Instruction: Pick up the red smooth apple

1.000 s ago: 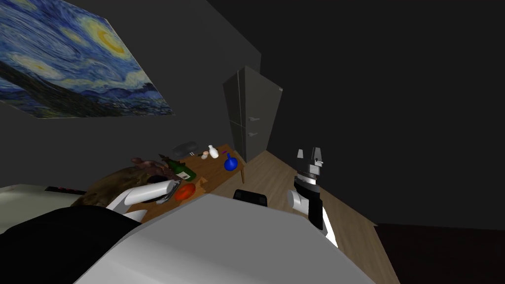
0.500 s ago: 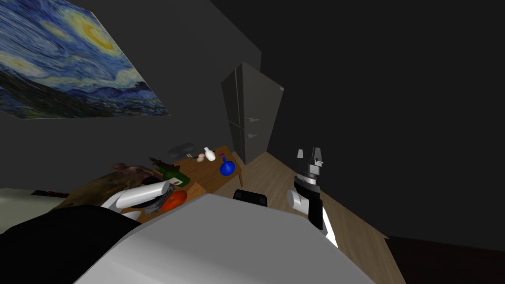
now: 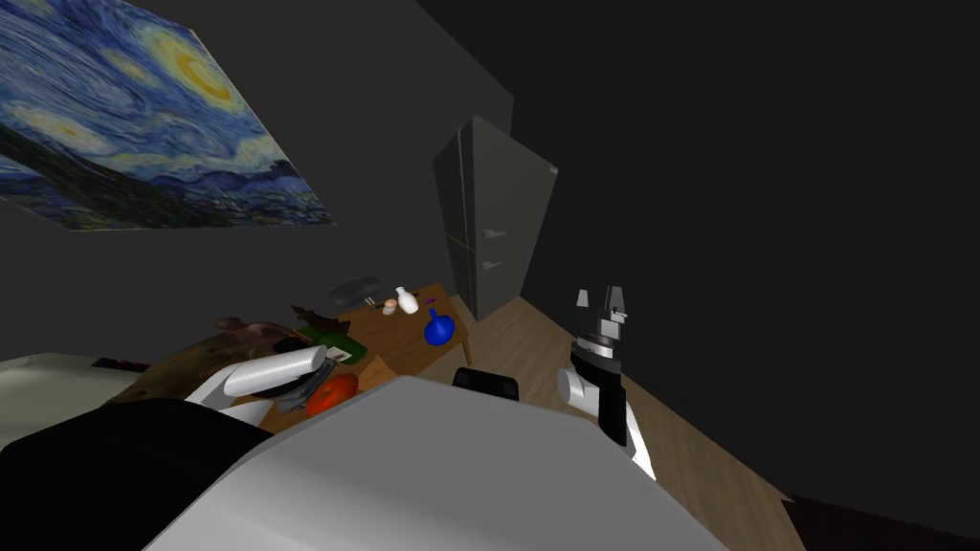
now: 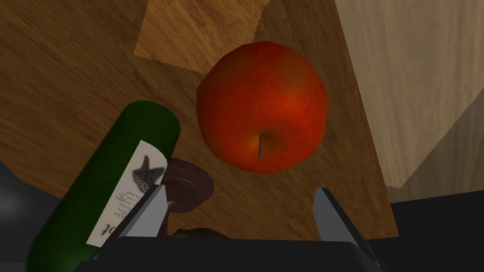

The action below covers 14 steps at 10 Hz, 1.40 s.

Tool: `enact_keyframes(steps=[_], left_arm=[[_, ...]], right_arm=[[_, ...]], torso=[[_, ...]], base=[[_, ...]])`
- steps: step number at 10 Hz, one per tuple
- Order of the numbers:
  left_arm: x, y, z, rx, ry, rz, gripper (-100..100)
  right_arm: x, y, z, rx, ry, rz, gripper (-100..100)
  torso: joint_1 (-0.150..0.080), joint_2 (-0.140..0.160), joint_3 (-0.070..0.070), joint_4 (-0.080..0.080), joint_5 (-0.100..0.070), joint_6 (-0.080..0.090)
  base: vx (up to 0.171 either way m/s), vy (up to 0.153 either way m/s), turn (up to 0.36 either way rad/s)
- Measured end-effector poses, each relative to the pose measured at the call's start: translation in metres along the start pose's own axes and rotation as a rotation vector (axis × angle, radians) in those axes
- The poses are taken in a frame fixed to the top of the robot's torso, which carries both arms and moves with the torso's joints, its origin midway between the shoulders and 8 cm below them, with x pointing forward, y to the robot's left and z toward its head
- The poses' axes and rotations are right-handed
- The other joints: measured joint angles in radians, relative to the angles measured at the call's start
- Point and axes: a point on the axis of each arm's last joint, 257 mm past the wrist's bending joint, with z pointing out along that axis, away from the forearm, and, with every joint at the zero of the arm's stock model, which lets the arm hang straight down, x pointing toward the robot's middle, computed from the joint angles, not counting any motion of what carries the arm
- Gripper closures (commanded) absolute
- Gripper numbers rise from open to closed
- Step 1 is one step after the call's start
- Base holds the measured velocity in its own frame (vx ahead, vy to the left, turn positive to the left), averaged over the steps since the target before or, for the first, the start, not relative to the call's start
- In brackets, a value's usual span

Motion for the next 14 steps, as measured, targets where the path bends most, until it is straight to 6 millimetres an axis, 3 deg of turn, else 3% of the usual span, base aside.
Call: enact_keyframes(steps=[2,4,6,8,10,14], left_arm=[[0.003,-0.021,0.005,0.039,0.012,0.043,-100],[0.006,-0.010,0.016,0.009,0.027,0.073,-100],[0.000,-0.048,0.020,0.071,0.029,0.111,-100],[0.004,-0.038,0.033,0.046,0.049,0.149,-100],[-0.002,-0.071,0.035,0.103,0.045,0.190,-100],[0.004,-0.060,0.046,0.071,0.072,0.252,-100]], right_arm=[[0.000,0.000,0.000,0.000,0.000,0.000,0],[0.000,0.000,0.000,0.000,0.000,0.000,0],[0.000,0.000,0.000,0.000,0.000,0.000,0],[0.000,0.000,0.000,-0.001,0.000,0.000,0],[0.000,0.000,0.000,0.000,0.000,0.000,0],[0.000,0.000,0.000,0.000,0.000,0.000,0]], torso=[[-0.001,0.000,-0.001,-0.001,0.000,0.001],[0.002,0.008,0.004,0.001,0.001,0.001],[0.000,-0.003,-0.002,-0.001,0.000,0.000],[0.002,0.007,0.003,0.001,0.000,0.001],[-0.006,0.004,0.002,0.000,-0.001,0.000],[0.002,0.008,0.004,0.001,0.001,0.001]], base=[[0.060,-0.013,0.040],[0.061,-0.005,0.197],[0.108,-0.030,0.251],[0.030,-0.055,0.162],[0.044,-0.080,0.233],[-0.001,0.003,-0.008]])
